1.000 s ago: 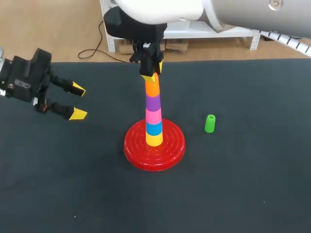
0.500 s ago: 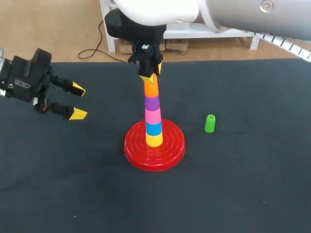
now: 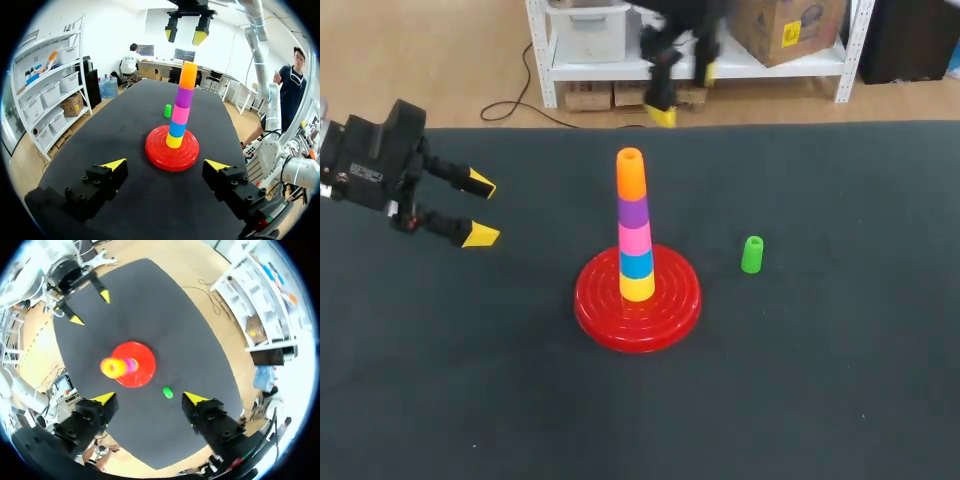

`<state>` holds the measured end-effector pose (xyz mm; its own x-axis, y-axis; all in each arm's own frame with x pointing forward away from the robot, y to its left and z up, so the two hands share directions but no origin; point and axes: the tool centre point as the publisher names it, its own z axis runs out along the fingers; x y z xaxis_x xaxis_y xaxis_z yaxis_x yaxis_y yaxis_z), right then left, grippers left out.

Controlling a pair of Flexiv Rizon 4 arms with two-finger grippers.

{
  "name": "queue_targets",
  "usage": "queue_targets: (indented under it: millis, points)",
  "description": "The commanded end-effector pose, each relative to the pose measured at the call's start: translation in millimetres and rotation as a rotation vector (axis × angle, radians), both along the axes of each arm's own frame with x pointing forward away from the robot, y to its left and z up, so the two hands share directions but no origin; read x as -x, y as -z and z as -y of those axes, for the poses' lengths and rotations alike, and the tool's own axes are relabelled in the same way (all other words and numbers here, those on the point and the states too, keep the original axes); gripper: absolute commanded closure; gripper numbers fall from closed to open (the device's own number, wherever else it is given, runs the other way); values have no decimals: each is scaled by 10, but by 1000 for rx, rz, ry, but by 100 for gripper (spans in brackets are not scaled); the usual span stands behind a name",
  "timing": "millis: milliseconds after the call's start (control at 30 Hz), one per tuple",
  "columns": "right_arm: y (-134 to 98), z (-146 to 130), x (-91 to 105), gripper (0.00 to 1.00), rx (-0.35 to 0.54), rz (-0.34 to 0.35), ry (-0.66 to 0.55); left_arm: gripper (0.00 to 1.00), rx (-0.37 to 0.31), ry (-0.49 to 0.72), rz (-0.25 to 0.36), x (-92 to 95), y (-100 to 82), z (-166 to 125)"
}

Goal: Pick up and stack the cylinders on the red base in this order: pink,purple,orange,green

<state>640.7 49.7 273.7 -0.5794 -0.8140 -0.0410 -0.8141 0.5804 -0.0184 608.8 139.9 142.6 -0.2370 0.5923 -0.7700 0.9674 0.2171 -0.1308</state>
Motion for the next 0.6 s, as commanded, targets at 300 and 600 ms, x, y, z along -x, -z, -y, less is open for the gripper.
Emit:
queue_targets:
  millis: [300, 600]
  points:
    - [1260, 948, 42, 0, -64, 27, 159, 0, 2, 0, 3, 3, 9, -4]
    - [1971, 1119, -11, 0, -30, -14, 210, 0, 2, 0, 3, 3, 9, -4]
